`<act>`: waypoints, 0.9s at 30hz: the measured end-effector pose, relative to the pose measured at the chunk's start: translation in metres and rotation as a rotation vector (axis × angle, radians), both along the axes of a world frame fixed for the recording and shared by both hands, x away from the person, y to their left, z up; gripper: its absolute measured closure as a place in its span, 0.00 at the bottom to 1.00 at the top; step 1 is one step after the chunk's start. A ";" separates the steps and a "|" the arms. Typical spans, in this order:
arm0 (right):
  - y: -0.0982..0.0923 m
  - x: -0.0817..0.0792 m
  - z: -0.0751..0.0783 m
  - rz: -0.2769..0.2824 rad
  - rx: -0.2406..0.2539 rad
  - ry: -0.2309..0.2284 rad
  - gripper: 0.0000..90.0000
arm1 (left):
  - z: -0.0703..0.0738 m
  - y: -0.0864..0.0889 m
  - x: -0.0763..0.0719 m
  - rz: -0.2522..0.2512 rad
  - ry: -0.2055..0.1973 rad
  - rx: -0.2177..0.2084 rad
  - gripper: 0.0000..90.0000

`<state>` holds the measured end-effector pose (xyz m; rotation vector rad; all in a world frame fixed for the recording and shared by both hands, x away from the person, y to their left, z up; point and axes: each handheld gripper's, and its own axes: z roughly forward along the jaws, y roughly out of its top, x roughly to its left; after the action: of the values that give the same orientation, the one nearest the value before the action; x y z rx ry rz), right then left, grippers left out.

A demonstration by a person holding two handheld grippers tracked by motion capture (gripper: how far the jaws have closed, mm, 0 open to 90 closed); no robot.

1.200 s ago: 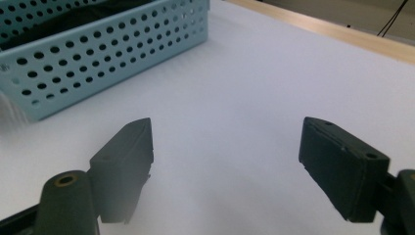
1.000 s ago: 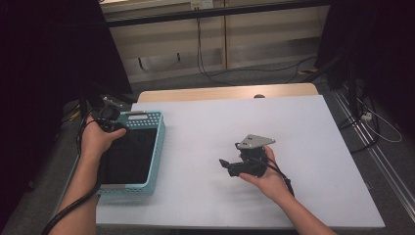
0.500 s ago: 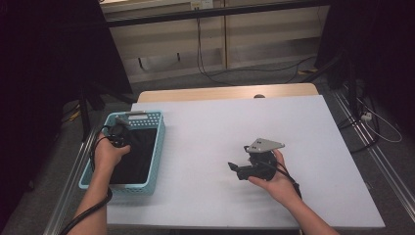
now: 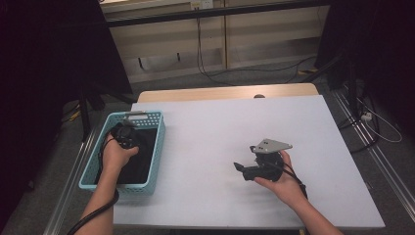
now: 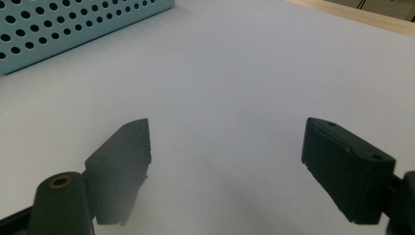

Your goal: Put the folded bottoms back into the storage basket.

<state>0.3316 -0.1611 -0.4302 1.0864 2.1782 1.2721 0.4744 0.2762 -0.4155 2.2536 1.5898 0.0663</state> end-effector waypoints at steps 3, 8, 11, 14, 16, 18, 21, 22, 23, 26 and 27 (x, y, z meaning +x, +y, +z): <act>-0.008 -0.001 0.000 -0.012 -0.001 0.002 0.20 | 0.012 0.004 0.001 0.009 -0.018 -0.001 0.72; -0.015 -0.002 0.000 -0.026 0.003 0.001 0.20 | 0.029 0.002 0.001 -0.001 -0.060 -0.020 0.48; -0.021 -0.004 0.001 -0.033 0.009 -0.002 0.19 | 0.041 -0.004 0.000 -0.024 -0.090 -0.034 0.42; -0.029 -0.009 0.001 -0.044 0.004 0.002 0.19 | 0.051 -0.014 -0.003 -0.054 -0.111 -0.055 0.34; -0.031 -0.009 0.001 -0.045 0.005 0.003 0.19 | 0.055 -0.023 -0.005 -0.073 -0.125 -0.064 0.34; -0.035 -0.011 -0.001 -0.054 0.001 0.010 0.19 | 0.059 -0.029 -0.006 -0.104 -0.133 -0.065 0.31; -0.039 -0.013 -0.002 -0.060 0.003 0.016 0.19 | 0.064 -0.039 -0.009 -0.126 -0.141 -0.095 0.29; -0.039 -0.013 -0.002 -0.060 0.003 0.016 0.19 | 0.064 -0.039 -0.009 -0.126 -0.141 -0.095 0.29; -0.039 -0.014 -0.003 -0.056 0.006 0.017 0.19 | 0.066 -0.042 -0.010 -0.140 -0.143 -0.098 0.28; -0.039 -0.014 -0.002 -0.045 0.002 0.017 0.18 | 0.068 -0.047 -0.011 -0.153 -0.150 -0.102 0.27; -0.040 -0.015 -0.002 -0.043 0.000 0.018 0.18 | 0.070 -0.050 -0.012 -0.163 -0.154 -0.108 0.26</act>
<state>0.3170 -0.2012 -0.4322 1.1421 2.1559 1.2483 0.4625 0.2265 -0.3459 2.2278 1.2961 0.1048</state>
